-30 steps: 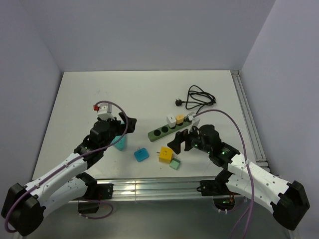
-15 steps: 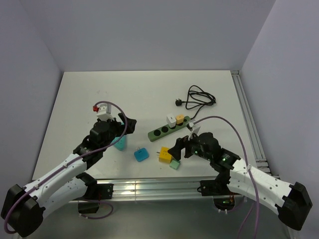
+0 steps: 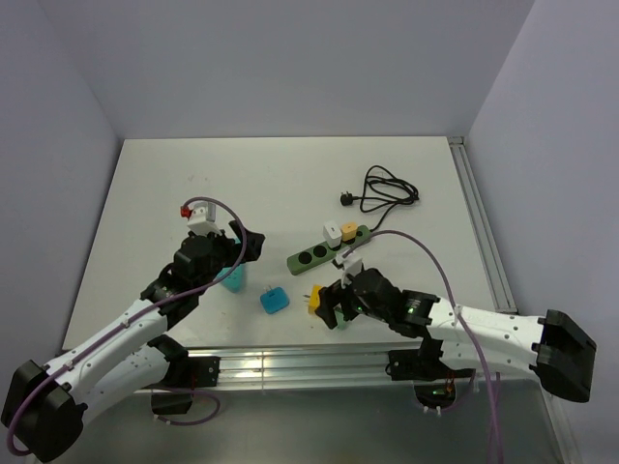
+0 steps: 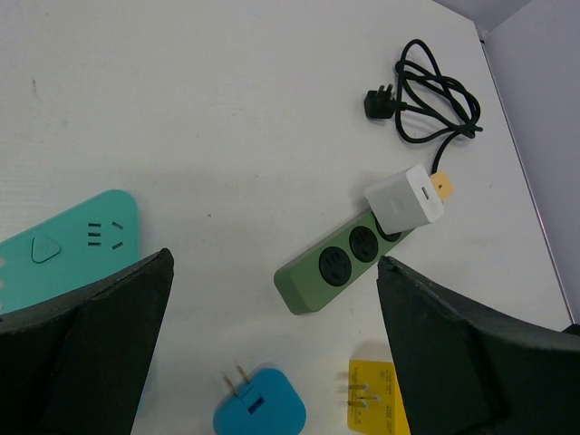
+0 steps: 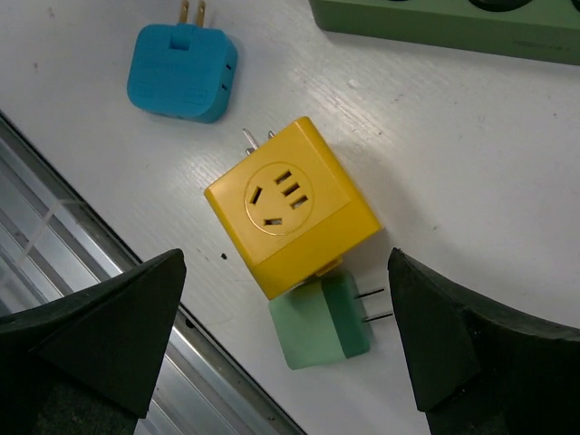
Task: Insert the plug
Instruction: Adjust the plug at the center of the board.
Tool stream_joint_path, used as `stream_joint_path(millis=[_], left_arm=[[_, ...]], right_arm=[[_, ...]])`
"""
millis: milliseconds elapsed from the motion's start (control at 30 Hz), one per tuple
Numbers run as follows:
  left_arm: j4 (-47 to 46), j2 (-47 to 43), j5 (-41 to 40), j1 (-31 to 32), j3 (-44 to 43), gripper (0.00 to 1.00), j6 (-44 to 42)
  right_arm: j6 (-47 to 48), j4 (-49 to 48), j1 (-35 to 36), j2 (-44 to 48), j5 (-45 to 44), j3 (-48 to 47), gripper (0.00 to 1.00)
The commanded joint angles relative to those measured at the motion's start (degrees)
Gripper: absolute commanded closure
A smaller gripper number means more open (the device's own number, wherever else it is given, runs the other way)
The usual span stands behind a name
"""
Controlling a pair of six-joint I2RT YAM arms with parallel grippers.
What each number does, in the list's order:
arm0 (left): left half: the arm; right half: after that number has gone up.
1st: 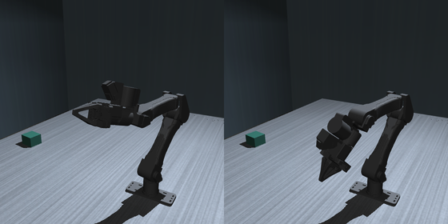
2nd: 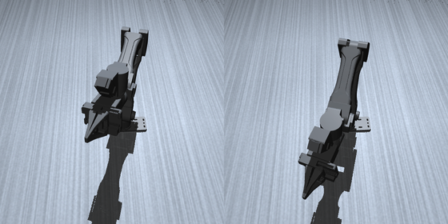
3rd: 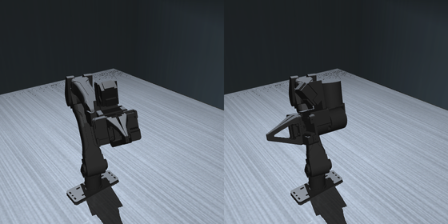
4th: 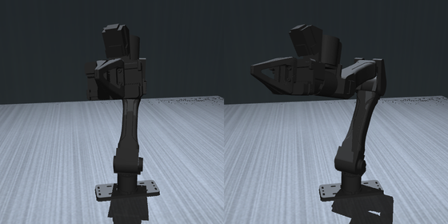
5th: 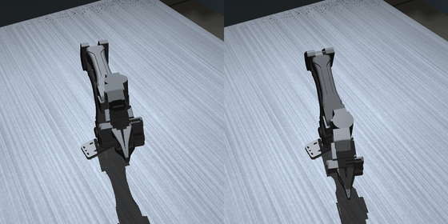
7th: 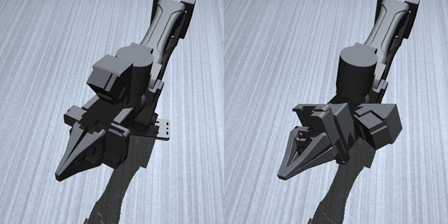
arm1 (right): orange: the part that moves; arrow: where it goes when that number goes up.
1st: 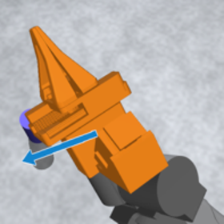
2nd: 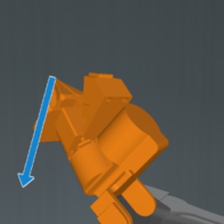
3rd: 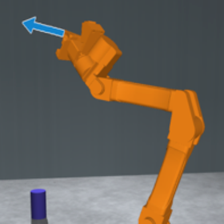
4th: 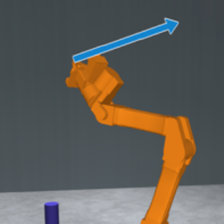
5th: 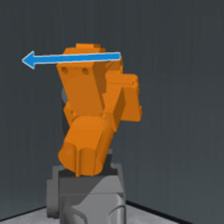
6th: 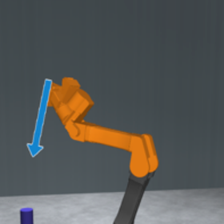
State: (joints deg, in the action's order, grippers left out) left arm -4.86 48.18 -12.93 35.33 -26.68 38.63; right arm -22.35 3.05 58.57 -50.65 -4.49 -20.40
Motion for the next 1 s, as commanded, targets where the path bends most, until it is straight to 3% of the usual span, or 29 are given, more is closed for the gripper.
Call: stream_joint_path(millis=[0, 333, 567, 767, 967], left_arm=[[-0.15, -1.25, 0.98, -0.18, -1.27, 0.00, 0.57], [0.38, -1.07, 0.36, -0.18, -1.45, 0.01, 0.57], [3.36, -0.81, -1.48, -0.18, -3.64, 0.01, 1.01], [7.23, -1.95, -4.03, -0.26, -5.31, 0.01, 2.32], [10.04, -2.31, -5.79, -0.53, -7.07, 0.00, 2.94]], right_arm=[[1.69, -0.41, 2.86, -3.12, -5.96, -4.29, 0.00], [5.56, 1.69, 6.91, -13.67, -10.01, -11.58, 0.02], [7.14, 4.86, 7.44, -22.90, -9.83, -17.56, 0.28], [6.97, 2.31, 7.44, -26.50, -10.01, -20.90, 0.42], [4.86, 3.02, 7.44, -34.77, -10.89, -30.30, 0.40]])
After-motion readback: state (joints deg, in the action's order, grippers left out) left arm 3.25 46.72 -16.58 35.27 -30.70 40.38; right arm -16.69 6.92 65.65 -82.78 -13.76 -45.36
